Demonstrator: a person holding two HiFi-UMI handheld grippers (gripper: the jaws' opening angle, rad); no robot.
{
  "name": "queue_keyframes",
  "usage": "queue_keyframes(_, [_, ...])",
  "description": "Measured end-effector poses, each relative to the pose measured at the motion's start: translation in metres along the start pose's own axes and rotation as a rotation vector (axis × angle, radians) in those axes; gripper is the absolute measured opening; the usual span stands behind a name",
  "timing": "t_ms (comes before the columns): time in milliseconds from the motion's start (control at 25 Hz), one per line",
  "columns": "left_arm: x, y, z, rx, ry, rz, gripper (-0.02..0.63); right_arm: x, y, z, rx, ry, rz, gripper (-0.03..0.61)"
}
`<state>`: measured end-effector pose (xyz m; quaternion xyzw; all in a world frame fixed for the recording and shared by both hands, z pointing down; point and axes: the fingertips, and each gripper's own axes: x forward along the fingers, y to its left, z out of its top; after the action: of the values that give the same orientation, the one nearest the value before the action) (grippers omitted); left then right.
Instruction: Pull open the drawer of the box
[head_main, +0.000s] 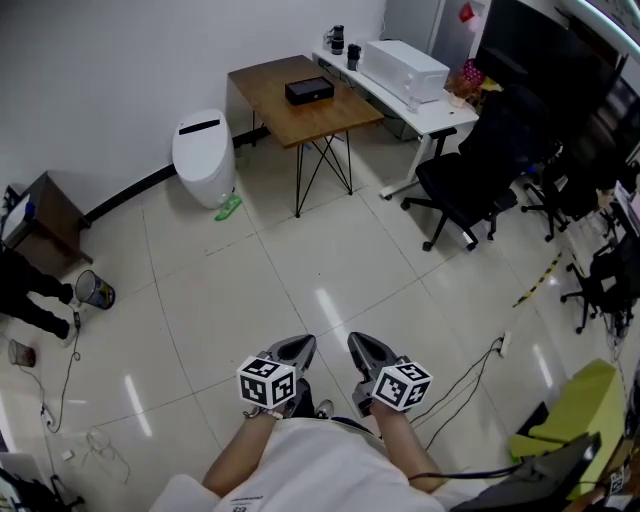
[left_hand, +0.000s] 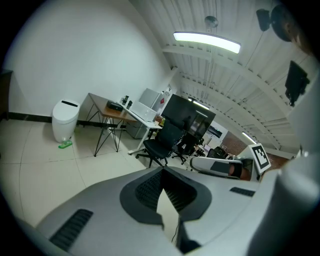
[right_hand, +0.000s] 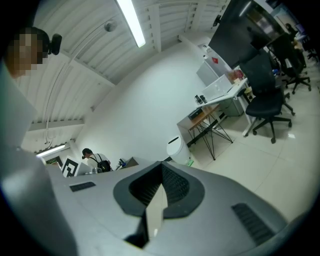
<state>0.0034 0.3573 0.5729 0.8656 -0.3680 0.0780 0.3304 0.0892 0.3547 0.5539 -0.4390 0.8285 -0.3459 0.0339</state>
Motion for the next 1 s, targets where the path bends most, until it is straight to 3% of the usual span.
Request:
queue_keyframes(320, [0.021, 0.04, 0.029, 0.002, 0.022, -0.009, 0.003, 0.05, -0.008, 0.017, 0.013, -0.005, -0.006, -0.014])
queue_keyframes(1000, [0.073, 0.108, 0.124, 0.019, 0.018, -0.053, 0.003, 0.145, -0.025, 0.094, -0.044, -0.044, -0.038, -0.014])
